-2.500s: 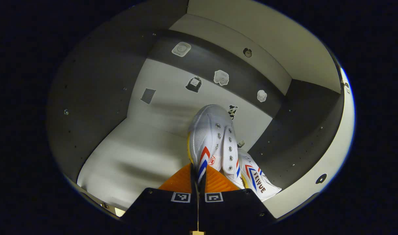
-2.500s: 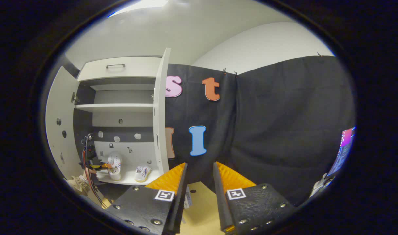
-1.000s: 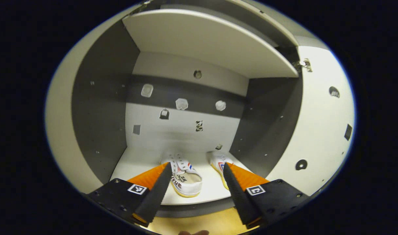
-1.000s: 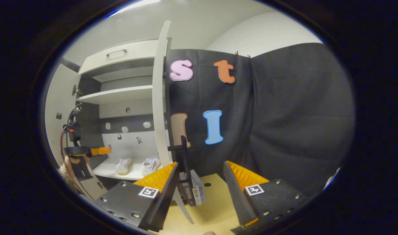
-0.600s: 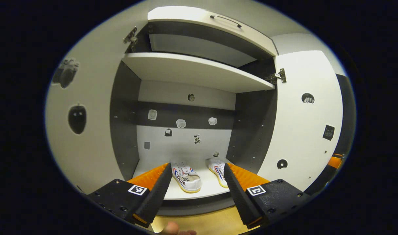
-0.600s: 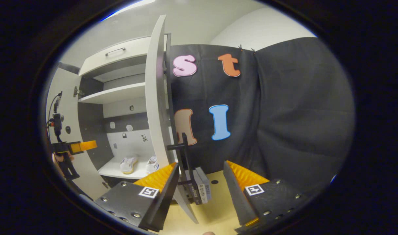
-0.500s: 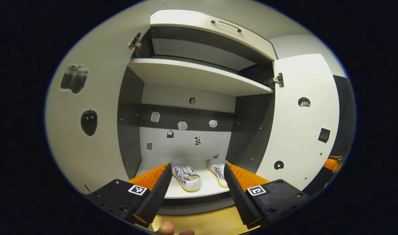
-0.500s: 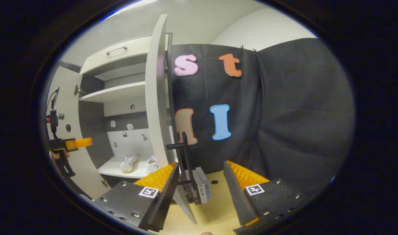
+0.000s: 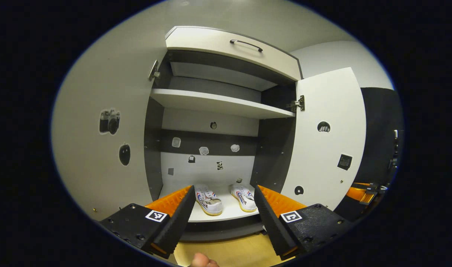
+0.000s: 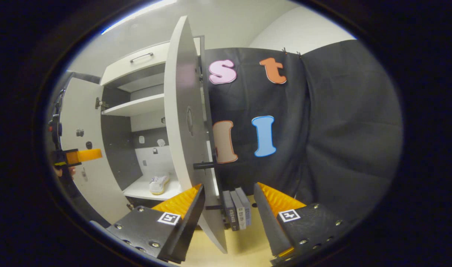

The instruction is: Grab one shoe with the right hand and put it into the shoe cabinet, grab the other shoe with the left hand and put it into the shoe cabinet; then close the right door with the right hand and the left door with the left hand.

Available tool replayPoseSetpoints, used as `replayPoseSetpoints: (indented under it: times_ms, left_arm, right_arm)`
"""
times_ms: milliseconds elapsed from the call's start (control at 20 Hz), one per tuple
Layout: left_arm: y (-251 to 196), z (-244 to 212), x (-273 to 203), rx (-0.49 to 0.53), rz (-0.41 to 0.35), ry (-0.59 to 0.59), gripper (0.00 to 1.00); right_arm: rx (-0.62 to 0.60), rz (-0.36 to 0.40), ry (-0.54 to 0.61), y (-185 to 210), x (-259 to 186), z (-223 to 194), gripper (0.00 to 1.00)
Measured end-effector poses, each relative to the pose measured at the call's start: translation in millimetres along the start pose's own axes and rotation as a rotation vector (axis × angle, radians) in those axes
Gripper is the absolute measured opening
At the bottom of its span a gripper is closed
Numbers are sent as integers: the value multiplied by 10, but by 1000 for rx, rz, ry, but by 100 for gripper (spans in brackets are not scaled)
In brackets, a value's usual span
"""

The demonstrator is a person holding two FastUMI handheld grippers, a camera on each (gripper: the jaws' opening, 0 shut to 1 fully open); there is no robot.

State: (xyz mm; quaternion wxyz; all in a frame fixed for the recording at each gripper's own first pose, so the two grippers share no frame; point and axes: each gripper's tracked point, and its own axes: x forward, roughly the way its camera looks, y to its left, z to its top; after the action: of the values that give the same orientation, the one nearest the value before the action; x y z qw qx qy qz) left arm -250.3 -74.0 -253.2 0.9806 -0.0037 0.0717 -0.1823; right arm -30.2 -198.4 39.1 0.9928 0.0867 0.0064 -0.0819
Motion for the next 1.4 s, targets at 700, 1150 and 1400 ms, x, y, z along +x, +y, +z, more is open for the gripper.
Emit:
replayPoseSetpoints:
  times_ms: [700,1150,1400]
  left_arm:
    - [354,-8,-469,65,177,-36,95]
    - [748,200,-959,60,318,-89,95]
    - [783,265,-1242,11,337,-101,91]
  right_arm:
    - [182,282,65,983,228,-242,82]
    - [161,454,88,1839,400,-310,83]
    - [147,493,85,2042,427,-281,82]
